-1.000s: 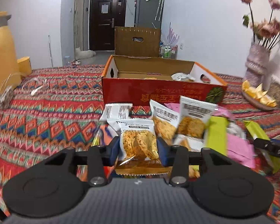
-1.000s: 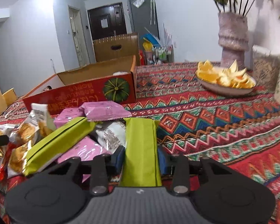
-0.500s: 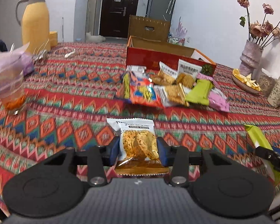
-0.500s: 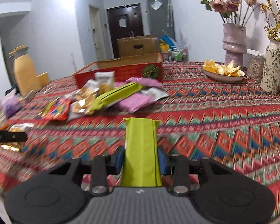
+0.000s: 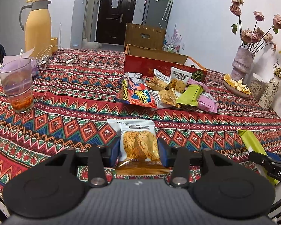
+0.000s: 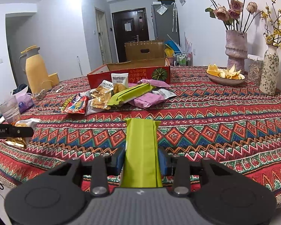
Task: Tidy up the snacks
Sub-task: 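Carry the green bar and biscuit packet into the box and open both grippers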
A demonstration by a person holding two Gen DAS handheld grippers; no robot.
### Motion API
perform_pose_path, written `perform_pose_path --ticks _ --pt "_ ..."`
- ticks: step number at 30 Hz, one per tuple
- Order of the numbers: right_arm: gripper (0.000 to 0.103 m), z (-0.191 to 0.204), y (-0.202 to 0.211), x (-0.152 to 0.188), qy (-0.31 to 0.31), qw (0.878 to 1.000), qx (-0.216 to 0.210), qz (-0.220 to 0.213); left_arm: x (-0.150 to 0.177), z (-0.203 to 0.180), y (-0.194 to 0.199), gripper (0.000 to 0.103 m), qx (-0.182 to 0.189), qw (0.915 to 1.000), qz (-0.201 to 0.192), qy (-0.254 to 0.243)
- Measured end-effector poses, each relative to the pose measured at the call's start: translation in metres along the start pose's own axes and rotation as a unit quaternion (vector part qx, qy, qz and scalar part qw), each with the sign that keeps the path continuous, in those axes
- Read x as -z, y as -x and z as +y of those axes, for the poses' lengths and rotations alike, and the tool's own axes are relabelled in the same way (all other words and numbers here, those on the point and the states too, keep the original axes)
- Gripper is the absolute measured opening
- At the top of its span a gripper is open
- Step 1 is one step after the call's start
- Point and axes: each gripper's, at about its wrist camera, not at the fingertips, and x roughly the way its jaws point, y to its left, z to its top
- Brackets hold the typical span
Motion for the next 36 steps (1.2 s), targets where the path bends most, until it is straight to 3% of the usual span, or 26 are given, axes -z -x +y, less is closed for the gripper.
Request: perform_pose_path --ticks 3,8,12,17,20,22,27,33,36 --pt "0.037 -0.001 -0.003 -0.003 0.003 1.0 0.002 -0.002 -0.01 0.001 -0.001 0.043 0.001 1.0 -0.004 -0.003" --pt "0.037 -0.007 -0.007 -0.034 0.014 1.0 -0.008 -0.027 -0.065 0.002 -0.005 0.043 0.04 0.9984 -0.038 -0.009" --pt "0.037 -0.018 -0.008 -0.086 0.022 0.997 -0.041 -0.069 -0.131 -0.003 -0.022 0.043 0.07 0.9952 -0.067 -0.013" --pt "0.037 -0.03 -0.031 -0.17 0.037 0.991 -0.076 -0.108 -0.213 -0.016 -0.08 0.044 0.072 0.9934 -0.088 -0.013" --pt "0.037 -0.037 -0.078 -0.225 0.034 0.99 -0.089 -0.107 -0.258 -0.021 -0.133 0.044 0.08 0.9934 -0.082 0.0" --pt "0.037 -0.04 -0.119 -0.256 0.034 0.992 -0.076 -0.098 -0.28 -0.023 -0.171 0.044 0.081 0.9941 -0.072 0.005" --pt "0.037 -0.05 -0.241 -0.31 0.005 0.998 -0.051 -0.037 -0.319 -0.026 -0.29 0.044 0.05 0.9986 -0.013 0.008" --pt "0.037 -0.044 -0.368 -0.318 0.021 0.999 0.016 0.035 -0.327 -0.029 -0.403 0.044 0.006 0.9988 0.035 -0.034" --pt "0.037 -0.039 -0.41 -0.311 0.042 0.996 0.052 0.065 -0.326 -0.025 -0.433 0.052 -0.018 0.9983 0.051 -0.023"
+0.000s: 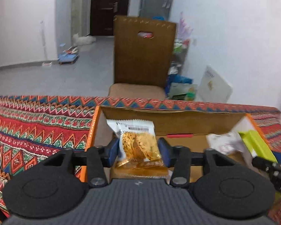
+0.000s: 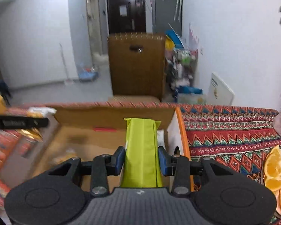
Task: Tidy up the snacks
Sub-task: 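Carry the green bar and biscuit packet into the box and open both grippers, then withdraw both tools from the box back toward the snack pile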
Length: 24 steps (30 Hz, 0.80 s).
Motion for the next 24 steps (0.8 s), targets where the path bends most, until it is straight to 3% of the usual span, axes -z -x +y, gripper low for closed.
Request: perform_pose_path --ticks 2,4,7,9,10,19,24 --pt "0.038 0.01 -0.02 0.003 0.029 0.999 0.033 0.009 -0.002 0.003 -0.009 0.056 -0.001 1.0 0.002 -0.003" --pt "0.037 0.018 -0.034 0.007 0.052 0.997 0.055 0.02 -0.002 0.006 -0.01 0.08 -0.005 1.0 -0.003 0.004" --pt "0.051 0.026 -0.037 0.012 0.065 0.996 0.065 0.016 0.0 0.011 0.001 0.081 0.006 0.9999 -0.013 0.005" --pt "0.066 0.027 -0.029 0.012 0.067 0.995 0.068 0.001 0.001 0.014 0.015 0.083 0.009 0.9998 -0.019 0.006" --pt "0.067 0.026 -0.023 0.011 0.065 0.996 0.067 -0.006 0.002 0.015 0.023 0.084 0.009 0.9997 -0.022 0.007" --pt "0.074 0.013 0.078 0.005 0.033 0.997 0.02 -0.064 0.02 0.007 0.15 0.091 0.02 0.9977 -0.063 -0.016" --pt "0.079 0.007 0.163 0.029 0.027 0.993 -0.017 -0.11 0.073 0.009 0.246 0.097 0.056 0.9916 -0.114 -0.022"
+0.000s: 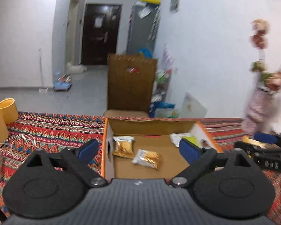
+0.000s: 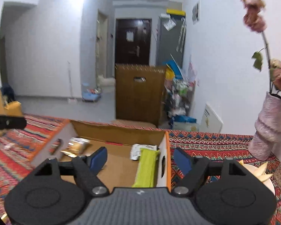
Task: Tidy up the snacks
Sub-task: 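Withdraw both tools from the box back toward the snack pile, then grasp a biscuit packet with the left gripper while the right gripper grasps another packet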
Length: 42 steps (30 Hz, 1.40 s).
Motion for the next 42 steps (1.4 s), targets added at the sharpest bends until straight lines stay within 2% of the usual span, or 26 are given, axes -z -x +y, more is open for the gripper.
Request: perform_pose_path --ticks 5,9,12,16,21,27,34,42 --pt "0.087 0.001 0.101 0.034 -0.022 0.997 -0.045 -0.052 0.062 -0.004 0.101 0.101 0.036 0.9982 -0.049 -0.002" --pt "0.092 0.004 0.177 0.078 -0.037 0.993 -0.073 -0.089 0.117 -0.006 0.159 0.102 0.026 0.998 -0.058 0.0" --pt "0.097 0.007 0.217 0.114 -0.054 0.991 -0.069 -0.1 0.161 -0.006 0.189 0.102 0.012 0.9991 -0.042 -0.003" --pt "0.097 0.017 0.247 0.166 -0.052 0.994 -0.031 -0.086 0.203 -0.004 0.219 0.102 -0.012 0.9996 -0.019 0.014" --pt "0.097 0.031 0.262 0.22 -0.047 0.998 0.006 -0.046 0.245 -0.001 0.242 0.102 -0.033 0.9993 0.008 0.014" --pt "0.097 0.039 0.269 0.261 -0.062 0.998 0.01 -0.002 0.263 0.01 0.248 0.102 -0.046 0.9982 0.029 0.025" --pt "0.097 0.037 0.269 0.268 -0.069 0.998 0.015 0.005 0.258 0.004 0.237 0.102 -0.041 0.9985 0.034 0.015" --pt "0.097 0.033 0.248 0.264 -0.074 0.997 0.012 0.02 0.254 0.001 0.204 0.102 -0.042 0.9975 0.055 0.013"
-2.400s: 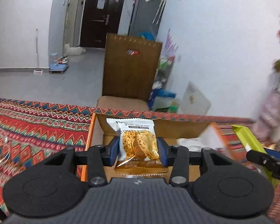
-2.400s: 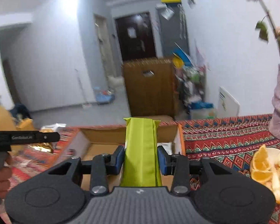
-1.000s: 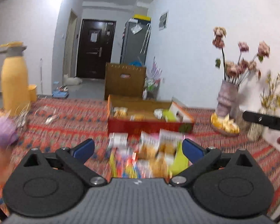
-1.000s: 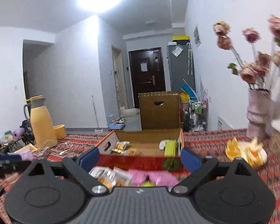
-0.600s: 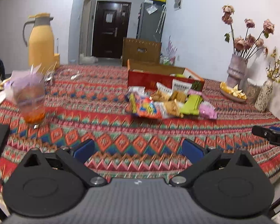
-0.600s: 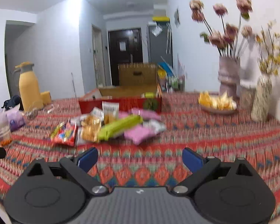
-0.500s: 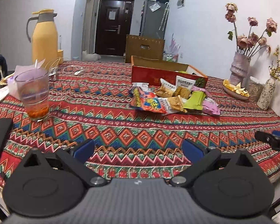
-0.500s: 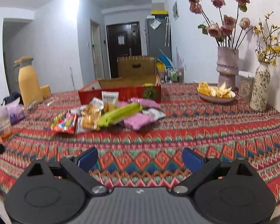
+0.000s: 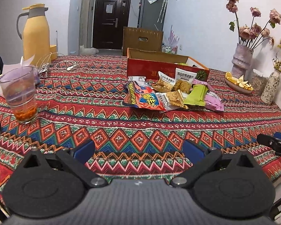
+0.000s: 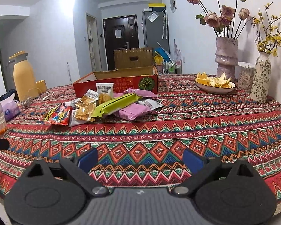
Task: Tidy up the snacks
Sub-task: 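Grasp a biscuit packet with the left gripper while the right gripper grasps another packet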
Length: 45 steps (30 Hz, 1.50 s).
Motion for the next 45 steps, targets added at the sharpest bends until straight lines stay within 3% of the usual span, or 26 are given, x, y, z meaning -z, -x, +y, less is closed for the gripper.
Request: perform_pose_path --ticks 10,18,21,23,25,27,32,36,38,45 --pt "0.096 0.003 -0.04 -0.019 0.007 1.0 0.002 0.009 -0.032 -0.013 -0.05 0.102 0.014 0.9997 0.004 -0.02" --pt "0.095 0.011 -0.074 -0.047 0.03 1.0 -0.005 0.0 -0.082 -0.026 -0.103 0.102 0.019 0.996 -0.028 -0.083" --pt "0.093 0.015 -0.086 -0.063 0.03 0.999 -0.022 -0.011 -0.098 -0.033 -0.131 0.101 0.04 0.9927 -0.032 -0.109" --pt "0.089 0.018 -0.096 -0.074 0.028 0.999 -0.043 -0.016 -0.107 -0.039 -0.156 0.091 0.057 0.9907 -0.017 -0.122" --pt "0.084 0.023 -0.11 -0.085 0.032 0.998 -0.058 -0.015 -0.114 -0.045 -0.18 0.074 0.063 0.9894 0.002 -0.131" --pt "0.077 0.028 -0.124 -0.094 0.041 0.997 -0.061 -0.019 -0.117 -0.048 -0.202 0.071 0.074 0.9881 0.018 -0.134" --pt "0.072 0.032 -0.155 -0.112 0.03 0.997 -0.071 -0.018 -0.121 -0.051 -0.236 0.064 0.093 0.9873 0.042 -0.122" --pt "0.062 0.036 -0.182 -0.121 0.026 0.996 -0.082 -0.005 -0.12 -0.05 -0.244 0.062 0.117 0.9858 0.035 -0.115" --pt "0.058 0.039 -0.194 -0.124 0.023 0.995 -0.092 0.001 -0.119 -0.052 -0.247 0.05 0.122 0.9849 0.038 -0.116" --pt "0.053 0.051 -0.232 -0.127 0.011 0.992 -0.122 0.019 -0.121 -0.045 -0.246 0.042 0.109 0.9888 0.045 -0.092"
